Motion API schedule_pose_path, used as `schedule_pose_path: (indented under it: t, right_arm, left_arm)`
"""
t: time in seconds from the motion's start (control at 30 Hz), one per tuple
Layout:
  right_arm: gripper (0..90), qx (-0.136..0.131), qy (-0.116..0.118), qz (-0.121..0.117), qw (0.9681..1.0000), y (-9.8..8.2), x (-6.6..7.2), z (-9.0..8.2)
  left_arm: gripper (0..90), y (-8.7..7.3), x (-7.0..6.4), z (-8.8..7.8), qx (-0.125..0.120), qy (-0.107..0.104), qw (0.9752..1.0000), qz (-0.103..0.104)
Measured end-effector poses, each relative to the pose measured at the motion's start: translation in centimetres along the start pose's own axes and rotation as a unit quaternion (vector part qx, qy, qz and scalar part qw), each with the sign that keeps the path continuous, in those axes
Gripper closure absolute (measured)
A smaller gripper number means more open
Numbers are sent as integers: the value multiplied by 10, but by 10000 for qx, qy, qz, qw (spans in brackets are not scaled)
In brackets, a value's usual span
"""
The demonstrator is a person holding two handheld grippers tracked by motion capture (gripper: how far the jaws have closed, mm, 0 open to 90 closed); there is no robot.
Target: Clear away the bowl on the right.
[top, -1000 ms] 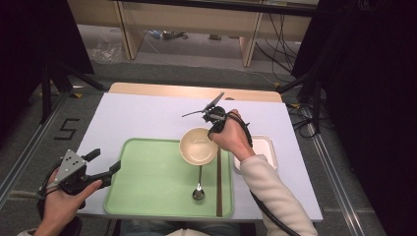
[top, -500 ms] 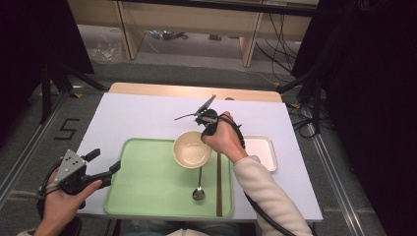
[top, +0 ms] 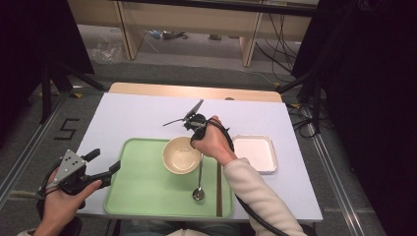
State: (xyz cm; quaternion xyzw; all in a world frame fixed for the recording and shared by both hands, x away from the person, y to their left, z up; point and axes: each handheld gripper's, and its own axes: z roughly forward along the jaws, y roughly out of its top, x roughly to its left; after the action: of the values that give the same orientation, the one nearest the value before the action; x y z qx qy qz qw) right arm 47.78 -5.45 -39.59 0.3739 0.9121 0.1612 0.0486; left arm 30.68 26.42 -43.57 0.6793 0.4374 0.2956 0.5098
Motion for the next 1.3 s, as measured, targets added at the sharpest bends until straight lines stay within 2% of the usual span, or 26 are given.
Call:
schedule_pose_path:
  t: [0.23, 0.27, 0.47, 0.5, 0.63, 0.67, 0.77, 0.8, 0.9, 1.0, 1.03, 1.13, 1.3]
  right_arm:
    - [855, 68, 63, -128, 9999, 4, 8, 9]
    - [854, 87, 77, -78, 9999, 4, 10, 11]
    - [854, 161, 160, -114, 9997, 4, 15, 18]
    - [855, 193, 153, -51, 9997, 4, 16, 18]
    - [856, 195, 216, -121, 9995, 5, 14, 21]
    - [857, 222, 240, -61, 9994, 5, 15, 21]
    - [859, 165, 204, -139, 9996, 4, 13, 24]
    - [859, 194, 214, -56, 9996, 4, 14, 24]
    - [854, 150, 256, -128, 9995, 4, 11, 24]
    - [804, 70, 130, -232, 9996, 4, 9, 23]
    - [793, 47, 176, -228, 9996, 4, 9, 22]
    - [699, -49, 70, -340, 9994, 4, 9, 19]
    - [602, -286, 96, -191, 9994, 0, 3, 4]
  left_arm:
    - [192, 0, 0, 0, -2, 1, 10000, -2]
    - [192, 0, 0, 0, -2, -1, 10000, 0]
    - [193, 0, 0, 0, -2, -2, 10000, -3]
    - [192, 0, 0, 0, -3, -2, 10000, -2]
    - [193, 0, 0, 0, 1, -6, 10000, -4]
    - [194, 0, 0, 0, 2, -6, 10000, -4]
    - [197, 0, 0, 0, 9, -7, 10000, -4]
    - [197, 0, 0, 0, 7, -7, 10000, 0]
    - [197, 0, 0, 0, 8, -9, 10000, 2]
    - [197, 0, 0, 0, 17, -18, 10000, 15]
    - [197, 0, 0, 0, 21, -20, 10000, 11]
    - [197, 0, 0, 0, 29, -18, 10000, -1]
    - [196, -1, 1, 0, 45, -5, 10000, -15]
